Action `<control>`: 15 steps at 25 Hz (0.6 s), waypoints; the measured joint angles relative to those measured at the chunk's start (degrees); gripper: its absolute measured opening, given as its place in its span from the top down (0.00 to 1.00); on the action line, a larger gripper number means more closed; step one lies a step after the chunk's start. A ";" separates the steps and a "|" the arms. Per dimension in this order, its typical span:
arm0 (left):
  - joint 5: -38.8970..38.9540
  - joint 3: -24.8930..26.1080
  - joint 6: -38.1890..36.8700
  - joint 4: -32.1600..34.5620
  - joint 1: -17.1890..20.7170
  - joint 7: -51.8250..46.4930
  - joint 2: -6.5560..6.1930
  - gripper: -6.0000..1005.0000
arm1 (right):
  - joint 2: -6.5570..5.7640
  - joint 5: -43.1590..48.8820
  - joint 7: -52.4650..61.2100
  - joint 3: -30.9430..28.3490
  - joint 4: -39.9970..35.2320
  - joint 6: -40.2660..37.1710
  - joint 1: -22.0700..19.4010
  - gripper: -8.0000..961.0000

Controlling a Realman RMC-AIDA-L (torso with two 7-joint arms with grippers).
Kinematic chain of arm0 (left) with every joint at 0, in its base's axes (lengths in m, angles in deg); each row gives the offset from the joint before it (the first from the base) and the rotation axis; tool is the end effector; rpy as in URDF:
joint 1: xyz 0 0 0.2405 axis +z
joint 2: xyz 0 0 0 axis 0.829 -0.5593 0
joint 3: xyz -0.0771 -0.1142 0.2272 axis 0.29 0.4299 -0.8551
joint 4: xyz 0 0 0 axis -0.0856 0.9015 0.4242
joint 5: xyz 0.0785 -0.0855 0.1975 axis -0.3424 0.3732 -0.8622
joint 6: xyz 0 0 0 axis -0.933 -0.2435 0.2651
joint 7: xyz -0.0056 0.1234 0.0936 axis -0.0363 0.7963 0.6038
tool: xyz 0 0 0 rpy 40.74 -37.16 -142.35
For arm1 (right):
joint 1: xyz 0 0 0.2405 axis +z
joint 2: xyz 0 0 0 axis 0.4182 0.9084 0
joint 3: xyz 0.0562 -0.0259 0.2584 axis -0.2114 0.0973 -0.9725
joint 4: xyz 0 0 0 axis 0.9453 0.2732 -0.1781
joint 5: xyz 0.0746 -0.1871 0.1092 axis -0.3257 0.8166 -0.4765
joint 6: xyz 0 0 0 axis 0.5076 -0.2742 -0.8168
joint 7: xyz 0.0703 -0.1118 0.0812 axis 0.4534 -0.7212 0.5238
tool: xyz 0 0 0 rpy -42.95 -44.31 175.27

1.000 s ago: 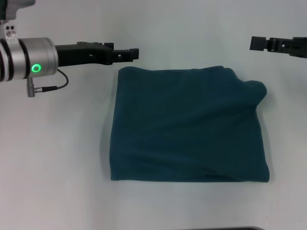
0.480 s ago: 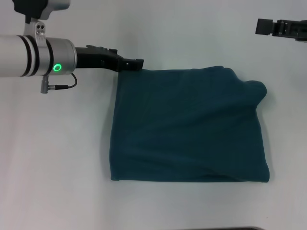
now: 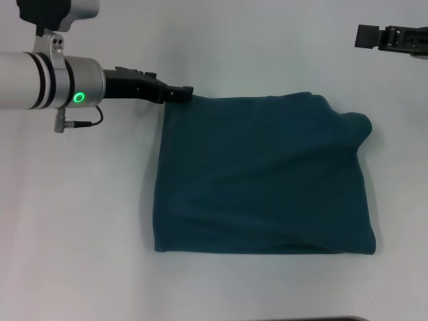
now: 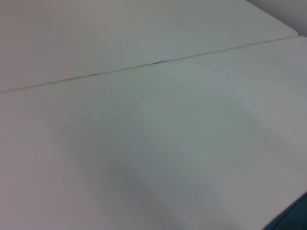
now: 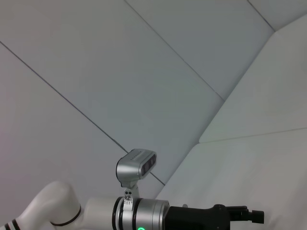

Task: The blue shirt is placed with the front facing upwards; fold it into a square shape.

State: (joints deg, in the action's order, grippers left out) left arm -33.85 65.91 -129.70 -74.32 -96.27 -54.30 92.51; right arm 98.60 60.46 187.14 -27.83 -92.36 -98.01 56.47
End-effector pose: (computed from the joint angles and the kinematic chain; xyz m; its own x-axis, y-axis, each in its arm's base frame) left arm -0.2430 0.4309 -0.0856 0.7059 0.6353 0.3132 0.7074 -0.6091 -0.3587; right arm 0.2800 0.3458 0.0827 0.3677 -0.7152 -0.5943 -0.7648 -0.5962 0.2443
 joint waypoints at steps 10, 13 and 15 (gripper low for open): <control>-0.10 -1.89 -0.77 -0.02 0.06 -0.50 -0.01 0.05 | 0.09 0.00 0.01 0.03 0.00 0.44 -0.35 0.36; -0.24 -2.73 -1.69 -0.23 0.18 -0.91 -0.09 0.05 | 0.09 0.00 0.01 0.03 0.00 0.52 -0.35 0.36; -0.71 -2.80 -2.07 -0.45 0.16 -1.19 -0.10 0.05 | 0.09 0.00 0.01 0.03 0.00 0.57 -0.34 0.36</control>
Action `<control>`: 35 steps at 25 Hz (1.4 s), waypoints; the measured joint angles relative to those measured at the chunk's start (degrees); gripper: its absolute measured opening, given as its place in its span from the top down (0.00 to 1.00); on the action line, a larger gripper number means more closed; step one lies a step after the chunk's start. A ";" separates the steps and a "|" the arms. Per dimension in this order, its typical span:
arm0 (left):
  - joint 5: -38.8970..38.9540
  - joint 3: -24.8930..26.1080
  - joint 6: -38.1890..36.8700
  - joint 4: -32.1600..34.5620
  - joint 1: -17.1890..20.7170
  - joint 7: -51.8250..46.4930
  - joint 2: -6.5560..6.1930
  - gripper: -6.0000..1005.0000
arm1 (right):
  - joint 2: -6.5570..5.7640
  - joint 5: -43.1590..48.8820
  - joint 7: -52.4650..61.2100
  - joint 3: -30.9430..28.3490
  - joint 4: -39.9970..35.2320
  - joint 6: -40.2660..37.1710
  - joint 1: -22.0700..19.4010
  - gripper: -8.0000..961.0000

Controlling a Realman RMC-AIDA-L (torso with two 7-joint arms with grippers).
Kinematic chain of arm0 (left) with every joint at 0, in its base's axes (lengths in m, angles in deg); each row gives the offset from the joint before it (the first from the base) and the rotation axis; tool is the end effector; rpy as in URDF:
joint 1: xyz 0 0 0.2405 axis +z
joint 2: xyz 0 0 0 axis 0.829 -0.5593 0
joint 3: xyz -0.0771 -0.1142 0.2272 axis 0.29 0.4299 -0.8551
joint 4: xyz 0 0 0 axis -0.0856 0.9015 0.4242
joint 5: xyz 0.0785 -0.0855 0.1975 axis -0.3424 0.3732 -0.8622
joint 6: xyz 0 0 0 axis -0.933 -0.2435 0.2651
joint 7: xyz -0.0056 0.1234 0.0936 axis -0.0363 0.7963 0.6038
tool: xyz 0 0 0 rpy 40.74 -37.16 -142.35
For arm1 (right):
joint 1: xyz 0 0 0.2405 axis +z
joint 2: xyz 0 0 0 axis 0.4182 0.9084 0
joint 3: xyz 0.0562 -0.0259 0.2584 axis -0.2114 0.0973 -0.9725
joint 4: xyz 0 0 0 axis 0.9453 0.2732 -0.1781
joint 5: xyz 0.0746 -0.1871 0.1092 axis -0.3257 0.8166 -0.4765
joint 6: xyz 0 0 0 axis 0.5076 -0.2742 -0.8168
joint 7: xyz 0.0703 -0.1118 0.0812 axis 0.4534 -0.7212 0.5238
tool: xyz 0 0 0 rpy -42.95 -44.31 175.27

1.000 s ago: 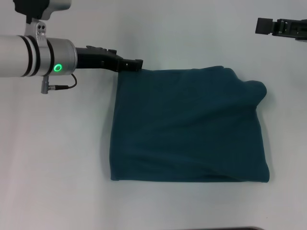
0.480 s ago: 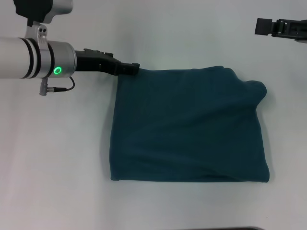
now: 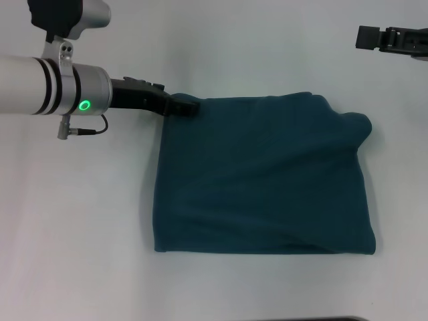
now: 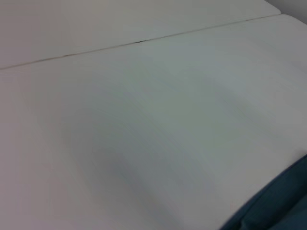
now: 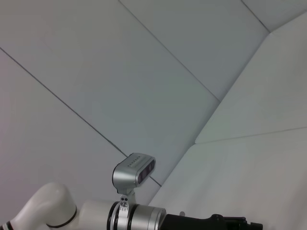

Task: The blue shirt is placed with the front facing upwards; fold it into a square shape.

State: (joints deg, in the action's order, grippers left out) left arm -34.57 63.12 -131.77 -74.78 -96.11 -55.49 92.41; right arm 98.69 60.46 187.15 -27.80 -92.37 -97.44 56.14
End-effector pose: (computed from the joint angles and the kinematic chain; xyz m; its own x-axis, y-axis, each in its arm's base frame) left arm -0.2398 0.4231 -0.0927 0.7229 0.6400 0.2605 0.6895 -0.6428 -0.3338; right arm 0.2826 0.3453 0.0821 0.3608 -0.7164 -0.5971 -0.7726 -0.5882 0.2389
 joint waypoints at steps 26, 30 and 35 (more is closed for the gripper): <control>-0.71 -0.53 -3.17 -1.32 -0.41 0.14 0.05 0.05 | -0.18 0.09 0.00 -0.01 0.01 1.07 0.20 0.36; -0.70 -1.09 -4.77 -2.98 -0.16 0.09 0.13 0.05 | -0.27 0.15 0.00 0.00 0.01 1.44 0.22 0.36; -0.70 -1.27 -6.13 -3.78 -0.05 -0.06 0.16 0.05 | -0.27 0.26 -0.01 0.08 0.01 1.54 0.23 0.36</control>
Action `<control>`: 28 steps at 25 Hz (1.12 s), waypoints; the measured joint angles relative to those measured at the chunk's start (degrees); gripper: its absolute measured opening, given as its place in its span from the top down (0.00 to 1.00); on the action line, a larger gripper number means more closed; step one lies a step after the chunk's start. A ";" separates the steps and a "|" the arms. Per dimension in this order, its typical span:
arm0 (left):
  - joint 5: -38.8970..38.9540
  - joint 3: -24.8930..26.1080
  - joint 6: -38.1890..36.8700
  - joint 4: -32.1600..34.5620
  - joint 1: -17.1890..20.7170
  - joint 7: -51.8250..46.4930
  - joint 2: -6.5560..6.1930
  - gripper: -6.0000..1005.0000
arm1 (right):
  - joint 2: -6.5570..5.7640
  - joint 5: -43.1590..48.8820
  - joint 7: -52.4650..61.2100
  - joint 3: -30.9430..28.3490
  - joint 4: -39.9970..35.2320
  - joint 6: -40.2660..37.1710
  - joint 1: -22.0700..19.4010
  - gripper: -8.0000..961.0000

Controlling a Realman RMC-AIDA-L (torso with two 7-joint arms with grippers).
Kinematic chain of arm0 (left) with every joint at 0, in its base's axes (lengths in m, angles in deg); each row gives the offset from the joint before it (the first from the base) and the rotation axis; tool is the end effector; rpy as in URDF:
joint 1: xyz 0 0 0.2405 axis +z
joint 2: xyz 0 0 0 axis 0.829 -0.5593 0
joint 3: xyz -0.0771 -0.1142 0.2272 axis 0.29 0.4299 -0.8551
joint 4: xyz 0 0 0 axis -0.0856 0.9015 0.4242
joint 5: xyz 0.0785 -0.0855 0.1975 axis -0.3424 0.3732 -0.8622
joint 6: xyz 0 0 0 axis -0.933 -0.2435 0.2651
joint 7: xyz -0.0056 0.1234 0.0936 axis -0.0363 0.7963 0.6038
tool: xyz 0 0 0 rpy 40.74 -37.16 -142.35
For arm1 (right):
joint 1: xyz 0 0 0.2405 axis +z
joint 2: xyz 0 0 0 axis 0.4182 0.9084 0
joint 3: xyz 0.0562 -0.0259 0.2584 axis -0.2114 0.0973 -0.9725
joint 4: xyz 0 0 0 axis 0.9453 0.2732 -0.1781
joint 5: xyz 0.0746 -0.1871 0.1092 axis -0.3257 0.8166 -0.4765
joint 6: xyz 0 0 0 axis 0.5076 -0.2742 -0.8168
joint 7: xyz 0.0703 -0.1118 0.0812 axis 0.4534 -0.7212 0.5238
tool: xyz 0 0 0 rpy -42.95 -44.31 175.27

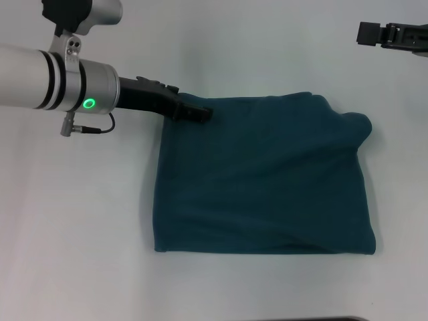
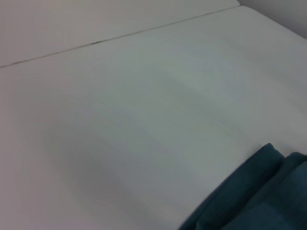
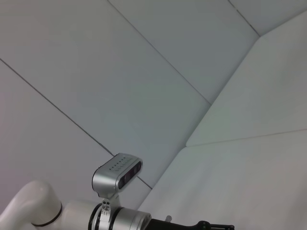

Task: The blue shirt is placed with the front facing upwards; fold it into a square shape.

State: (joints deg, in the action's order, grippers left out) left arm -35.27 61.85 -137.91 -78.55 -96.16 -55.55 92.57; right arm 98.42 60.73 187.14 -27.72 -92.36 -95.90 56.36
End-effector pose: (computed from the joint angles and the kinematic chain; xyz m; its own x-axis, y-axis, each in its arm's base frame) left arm -0.2213 0.4170 -0.0911 0.7663 0.6050 0.2163 0.6423 -0.7144 -0.2775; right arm 0.2845 0.3500 0.0836 0.3619 -0.7119 -0.6018 -0.7850 -0.5810 0.2152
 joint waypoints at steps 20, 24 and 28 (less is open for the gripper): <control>0.09 -2.86 2.58 1.10 -0.32 -0.25 0.12 0.05 | 0.08 0.00 0.00 0.01 0.00 0.04 0.03 0.36; 0.42 -2.85 2.47 0.69 -0.22 -0.27 0.12 0.05 | 0.05 0.00 0.00 0.01 0.00 0.06 -0.13 0.36; 0.37 -2.81 2.45 0.62 -0.26 -0.28 0.12 0.05 | 0.03 0.00 0.00 0.01 0.00 0.06 -0.28 0.36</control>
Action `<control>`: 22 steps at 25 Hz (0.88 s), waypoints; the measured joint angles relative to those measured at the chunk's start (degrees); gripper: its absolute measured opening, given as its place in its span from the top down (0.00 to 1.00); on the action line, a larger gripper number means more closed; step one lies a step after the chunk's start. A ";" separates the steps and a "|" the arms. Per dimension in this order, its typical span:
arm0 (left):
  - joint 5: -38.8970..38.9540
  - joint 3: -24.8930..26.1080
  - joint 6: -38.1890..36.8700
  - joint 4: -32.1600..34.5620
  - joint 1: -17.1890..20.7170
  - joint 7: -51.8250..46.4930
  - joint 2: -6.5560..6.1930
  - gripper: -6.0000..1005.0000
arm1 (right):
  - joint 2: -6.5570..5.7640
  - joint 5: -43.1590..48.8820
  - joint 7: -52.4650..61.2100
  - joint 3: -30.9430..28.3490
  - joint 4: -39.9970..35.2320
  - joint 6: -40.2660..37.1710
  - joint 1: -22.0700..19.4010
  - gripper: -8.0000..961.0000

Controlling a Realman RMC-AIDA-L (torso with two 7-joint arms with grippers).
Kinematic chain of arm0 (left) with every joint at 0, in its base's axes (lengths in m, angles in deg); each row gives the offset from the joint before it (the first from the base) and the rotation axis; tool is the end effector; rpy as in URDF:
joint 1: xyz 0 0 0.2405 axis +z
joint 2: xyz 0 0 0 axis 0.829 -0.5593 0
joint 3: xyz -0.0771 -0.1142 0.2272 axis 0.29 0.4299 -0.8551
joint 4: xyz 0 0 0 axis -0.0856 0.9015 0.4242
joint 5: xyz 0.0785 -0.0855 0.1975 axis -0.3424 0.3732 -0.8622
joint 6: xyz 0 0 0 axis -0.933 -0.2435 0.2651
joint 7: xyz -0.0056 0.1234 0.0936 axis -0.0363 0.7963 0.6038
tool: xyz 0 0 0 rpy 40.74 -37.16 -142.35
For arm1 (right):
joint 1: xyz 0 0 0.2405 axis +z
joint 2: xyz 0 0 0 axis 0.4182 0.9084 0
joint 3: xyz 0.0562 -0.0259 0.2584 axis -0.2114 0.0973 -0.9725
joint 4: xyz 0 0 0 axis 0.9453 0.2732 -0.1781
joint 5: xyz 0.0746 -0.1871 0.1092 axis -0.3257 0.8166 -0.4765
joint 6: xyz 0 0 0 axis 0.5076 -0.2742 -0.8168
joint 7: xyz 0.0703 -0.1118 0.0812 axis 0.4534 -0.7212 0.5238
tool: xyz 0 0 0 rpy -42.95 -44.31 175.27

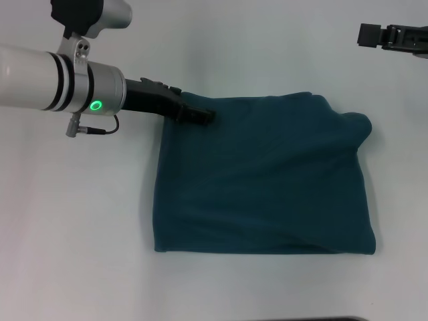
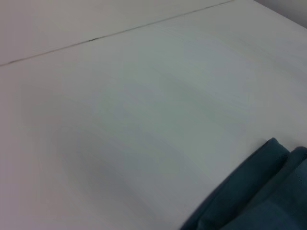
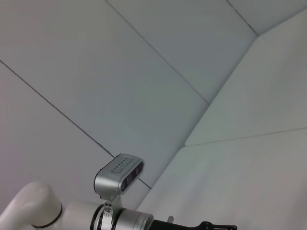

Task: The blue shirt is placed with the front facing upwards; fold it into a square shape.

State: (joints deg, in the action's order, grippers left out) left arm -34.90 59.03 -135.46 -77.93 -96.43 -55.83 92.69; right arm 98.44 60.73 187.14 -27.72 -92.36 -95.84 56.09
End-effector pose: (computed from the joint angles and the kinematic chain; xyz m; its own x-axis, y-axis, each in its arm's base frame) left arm -0.2191 0.4176 -0.0988 0.7812 0.5922 0.1978 0.6235 -0.7234 -0.2968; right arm 0.2862 0.3487 0.0835 0.3581 -0.7135 -0.6022 -0.7881 -0.5768 0.2148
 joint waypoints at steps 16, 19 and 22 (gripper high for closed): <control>-0.36 -0.26 0.08 -0.28 0.15 0.08 0.00 0.35 | -0.02 0.00 0.00 0.00 0.00 0.09 0.00 0.36; -0.36 -0.27 0.02 -0.31 0.16 0.07 0.00 0.48 | -0.02 -0.04 0.00 0.00 0.00 0.09 -0.11 0.36; -0.35 -0.28 0.00 -0.38 0.09 0.07 0.00 0.63 | -0.02 -0.04 -0.03 0.00 0.00 0.09 -0.17 0.36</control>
State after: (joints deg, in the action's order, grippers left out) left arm -35.25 58.75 -135.46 -78.31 -96.34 -55.76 92.69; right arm 98.42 60.69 187.11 -27.72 -92.36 -95.74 55.92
